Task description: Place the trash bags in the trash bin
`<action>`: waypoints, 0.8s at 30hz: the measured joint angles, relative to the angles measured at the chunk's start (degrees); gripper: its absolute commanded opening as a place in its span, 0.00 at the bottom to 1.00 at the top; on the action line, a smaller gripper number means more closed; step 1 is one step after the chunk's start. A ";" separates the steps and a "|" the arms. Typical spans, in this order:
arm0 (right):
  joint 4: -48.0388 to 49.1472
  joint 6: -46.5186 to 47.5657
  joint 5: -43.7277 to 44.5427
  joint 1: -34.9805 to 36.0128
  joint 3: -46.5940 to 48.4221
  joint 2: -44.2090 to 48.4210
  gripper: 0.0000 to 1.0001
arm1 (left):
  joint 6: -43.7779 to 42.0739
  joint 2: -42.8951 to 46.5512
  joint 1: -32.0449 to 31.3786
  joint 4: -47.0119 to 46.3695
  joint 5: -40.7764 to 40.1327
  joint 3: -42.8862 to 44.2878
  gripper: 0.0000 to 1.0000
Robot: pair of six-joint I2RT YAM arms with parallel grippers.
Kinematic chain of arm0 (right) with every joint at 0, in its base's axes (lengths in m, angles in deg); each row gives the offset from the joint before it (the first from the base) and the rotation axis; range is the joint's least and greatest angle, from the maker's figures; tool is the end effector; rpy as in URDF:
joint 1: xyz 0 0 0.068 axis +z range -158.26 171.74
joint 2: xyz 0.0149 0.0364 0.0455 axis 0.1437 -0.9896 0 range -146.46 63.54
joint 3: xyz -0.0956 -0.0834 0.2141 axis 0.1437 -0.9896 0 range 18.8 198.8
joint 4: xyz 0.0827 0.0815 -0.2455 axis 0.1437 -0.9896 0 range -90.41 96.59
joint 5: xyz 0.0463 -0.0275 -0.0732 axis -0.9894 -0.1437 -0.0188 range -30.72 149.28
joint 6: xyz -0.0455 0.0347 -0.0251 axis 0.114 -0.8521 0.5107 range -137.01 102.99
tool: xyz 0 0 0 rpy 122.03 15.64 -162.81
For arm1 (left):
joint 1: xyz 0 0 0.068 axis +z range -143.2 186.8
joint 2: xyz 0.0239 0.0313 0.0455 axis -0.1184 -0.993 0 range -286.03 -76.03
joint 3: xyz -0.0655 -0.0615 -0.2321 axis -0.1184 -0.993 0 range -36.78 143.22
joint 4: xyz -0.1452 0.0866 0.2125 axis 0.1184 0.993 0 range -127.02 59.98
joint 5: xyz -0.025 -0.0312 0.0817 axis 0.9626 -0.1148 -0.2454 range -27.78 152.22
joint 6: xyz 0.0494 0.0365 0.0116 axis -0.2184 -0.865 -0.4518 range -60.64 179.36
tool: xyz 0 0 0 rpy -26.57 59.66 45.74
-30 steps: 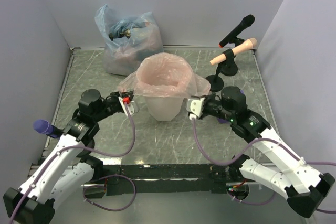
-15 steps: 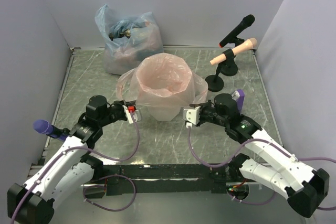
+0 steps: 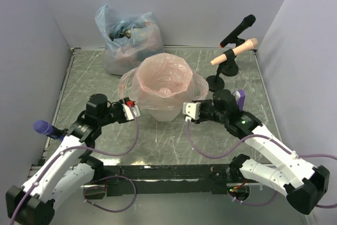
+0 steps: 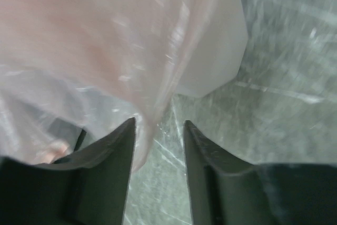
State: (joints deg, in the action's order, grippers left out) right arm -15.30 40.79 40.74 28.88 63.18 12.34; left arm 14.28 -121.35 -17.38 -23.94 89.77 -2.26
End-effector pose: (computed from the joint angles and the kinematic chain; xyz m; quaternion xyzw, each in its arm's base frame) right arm 0.1787 0.1543 0.2719 -0.6813 0.5133 0.0461 0.5199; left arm 0.1922 -0.1105 0.2476 0.5695 0.5960 -0.1001 0.5573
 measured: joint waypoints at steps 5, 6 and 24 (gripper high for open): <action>-6.93 -8.04 -1.66 -0.07 9.40 4.70 0.47 | 11.19 6.19 0.00 5.49 -0.92 9.55 0.53; -6.86 -10.82 -1.60 -0.33 10.82 6.38 0.45 | 14.19 6.95 0.07 5.79 -2.38 11.82 0.52; 5.31 -35.98 13.25 -10.67 13.40 -10.40 0.00 | 45.90 -14.56 12.39 -6.93 -32.85 13.68 0.00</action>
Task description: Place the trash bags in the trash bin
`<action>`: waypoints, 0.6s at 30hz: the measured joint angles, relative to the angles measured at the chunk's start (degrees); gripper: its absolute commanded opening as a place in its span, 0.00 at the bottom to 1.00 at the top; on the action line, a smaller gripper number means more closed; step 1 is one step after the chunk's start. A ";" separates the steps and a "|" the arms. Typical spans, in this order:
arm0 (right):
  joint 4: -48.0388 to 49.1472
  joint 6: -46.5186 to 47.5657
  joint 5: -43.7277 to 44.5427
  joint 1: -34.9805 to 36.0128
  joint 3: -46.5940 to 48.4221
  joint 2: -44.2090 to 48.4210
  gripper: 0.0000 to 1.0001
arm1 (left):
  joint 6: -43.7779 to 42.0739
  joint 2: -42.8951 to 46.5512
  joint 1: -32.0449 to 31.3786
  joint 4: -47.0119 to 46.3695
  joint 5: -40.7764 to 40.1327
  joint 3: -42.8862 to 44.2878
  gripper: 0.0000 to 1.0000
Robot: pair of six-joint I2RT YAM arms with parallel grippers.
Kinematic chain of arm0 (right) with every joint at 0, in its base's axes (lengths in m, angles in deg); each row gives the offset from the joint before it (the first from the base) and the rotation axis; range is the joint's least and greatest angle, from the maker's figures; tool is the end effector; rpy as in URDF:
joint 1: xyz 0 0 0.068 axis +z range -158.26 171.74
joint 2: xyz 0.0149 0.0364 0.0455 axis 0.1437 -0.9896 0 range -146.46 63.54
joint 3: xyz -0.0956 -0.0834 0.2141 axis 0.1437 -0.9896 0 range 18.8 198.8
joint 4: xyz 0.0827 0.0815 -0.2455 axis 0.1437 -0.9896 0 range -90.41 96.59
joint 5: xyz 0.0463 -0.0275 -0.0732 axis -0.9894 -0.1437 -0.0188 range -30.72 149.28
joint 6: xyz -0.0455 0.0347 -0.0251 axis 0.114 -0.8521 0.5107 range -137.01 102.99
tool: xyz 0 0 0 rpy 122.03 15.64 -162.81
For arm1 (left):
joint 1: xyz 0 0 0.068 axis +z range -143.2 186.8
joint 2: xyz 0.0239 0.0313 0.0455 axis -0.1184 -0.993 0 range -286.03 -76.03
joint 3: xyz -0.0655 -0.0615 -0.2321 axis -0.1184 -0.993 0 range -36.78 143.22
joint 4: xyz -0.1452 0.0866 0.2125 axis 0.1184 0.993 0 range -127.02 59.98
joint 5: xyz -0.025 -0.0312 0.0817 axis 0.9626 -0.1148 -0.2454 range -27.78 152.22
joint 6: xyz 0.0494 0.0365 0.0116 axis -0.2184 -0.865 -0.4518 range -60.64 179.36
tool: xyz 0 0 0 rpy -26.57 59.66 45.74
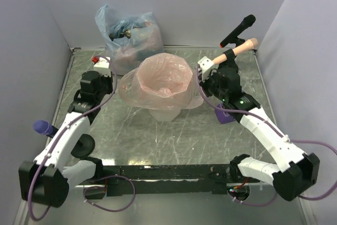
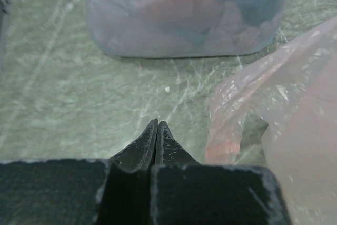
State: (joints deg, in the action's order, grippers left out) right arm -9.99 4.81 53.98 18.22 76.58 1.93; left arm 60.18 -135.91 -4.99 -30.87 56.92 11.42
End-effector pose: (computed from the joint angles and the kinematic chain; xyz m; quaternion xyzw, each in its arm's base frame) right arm 0.2480 0.1284 0.3243 -0.3597 0.7376 0.0611 0.5681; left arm 0.2732 -0.0526 0.2902 0.0500 0.8062 -0.0275 0.5889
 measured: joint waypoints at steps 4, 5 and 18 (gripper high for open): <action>4.63 -3.19 1.42 0.00 -1.22 -4.00 0.00 | 5.05 -5.92 -0.33 -3.61 0.04 -0.76 0.01; 5.92 -4.26 1.55 0.00 -1.97 -4.92 0.00 | 6.84 -7.96 -0.59 -4.57 0.11 -0.74 0.01; 14.95 -17.16 -3.54 0.28 -8.96 -13.44 0.01 | 19.76 -23.78 -2.14 -16.22 13.22 -5.35 0.01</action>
State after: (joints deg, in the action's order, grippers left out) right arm 4.96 -12.35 50.44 18.50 67.61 -11.51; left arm 79.94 -159.69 -7.13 -47.09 70.15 6.07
